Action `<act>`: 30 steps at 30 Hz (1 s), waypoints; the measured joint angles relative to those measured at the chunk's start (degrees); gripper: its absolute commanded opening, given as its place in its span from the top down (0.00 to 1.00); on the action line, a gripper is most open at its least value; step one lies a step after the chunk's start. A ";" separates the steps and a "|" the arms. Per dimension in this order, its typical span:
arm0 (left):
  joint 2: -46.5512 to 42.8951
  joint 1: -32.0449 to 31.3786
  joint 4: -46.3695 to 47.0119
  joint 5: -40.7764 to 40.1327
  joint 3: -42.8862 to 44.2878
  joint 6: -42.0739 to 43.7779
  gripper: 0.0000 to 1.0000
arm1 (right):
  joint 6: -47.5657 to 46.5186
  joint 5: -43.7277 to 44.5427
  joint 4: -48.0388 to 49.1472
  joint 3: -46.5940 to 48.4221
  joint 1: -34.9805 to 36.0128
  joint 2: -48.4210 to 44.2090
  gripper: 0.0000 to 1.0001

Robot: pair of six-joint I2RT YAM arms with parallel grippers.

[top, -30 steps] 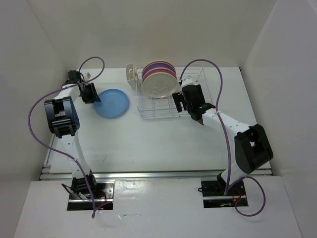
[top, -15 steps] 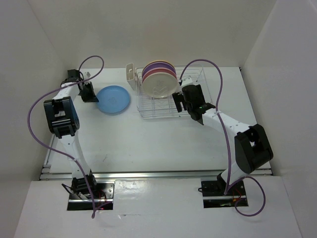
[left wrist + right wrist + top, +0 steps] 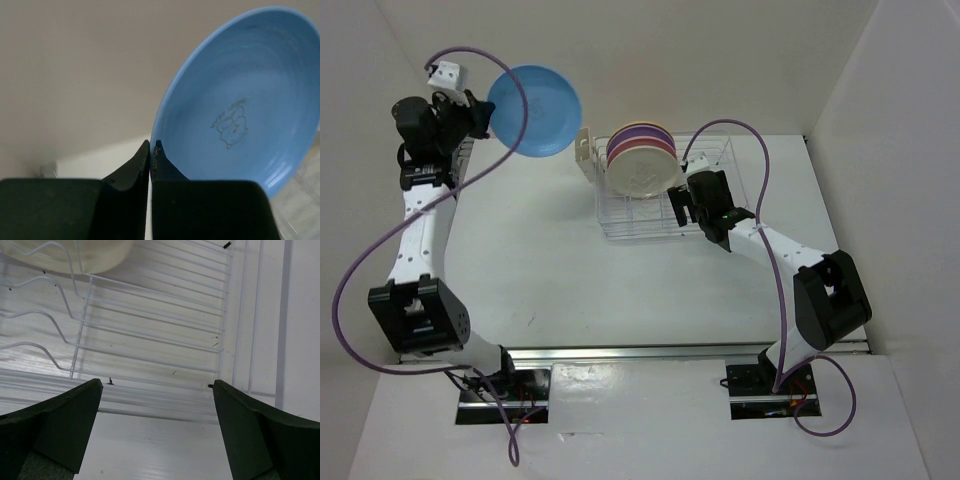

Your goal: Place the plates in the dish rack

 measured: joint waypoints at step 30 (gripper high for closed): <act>8.98 -34.60 61.09 -23.19 -29.90 35.91 1.00 | -0.26 3.10 -0.31 -0.98 0.00 -3.02 0.00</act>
